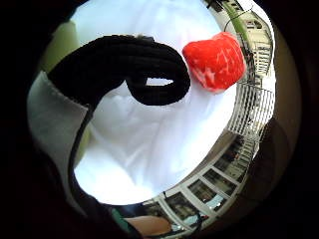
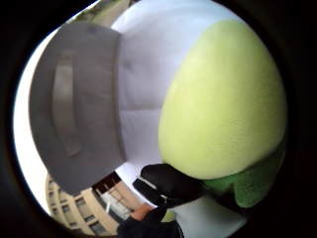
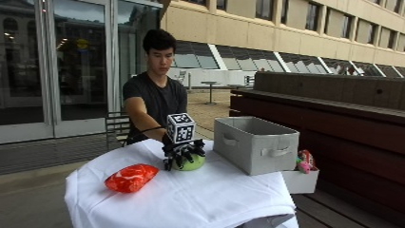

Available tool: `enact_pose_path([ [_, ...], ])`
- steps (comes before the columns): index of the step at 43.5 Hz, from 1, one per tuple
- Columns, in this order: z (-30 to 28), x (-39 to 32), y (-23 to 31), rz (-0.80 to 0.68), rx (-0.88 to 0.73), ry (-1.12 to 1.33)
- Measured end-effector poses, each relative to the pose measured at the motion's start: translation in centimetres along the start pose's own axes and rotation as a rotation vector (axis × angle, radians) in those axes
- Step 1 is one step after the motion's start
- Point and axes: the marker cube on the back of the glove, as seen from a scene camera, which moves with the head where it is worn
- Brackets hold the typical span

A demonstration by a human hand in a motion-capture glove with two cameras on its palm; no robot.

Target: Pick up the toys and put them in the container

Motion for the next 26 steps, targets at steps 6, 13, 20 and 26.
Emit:
enact_pose_path([
  [6, 1.6, -0.6, 1.1, -0.026, -0.082, 0.063],
  [13, 1.5, -1.4, 2.9, -0.039, -0.074, 0.092],
  [20, 1.0, -1.9, 4.0, -0.013, 0.066, 0.068],
  [26, -0.4, -2.2, 4.8, 0.027, 0.227, 0.111],
])
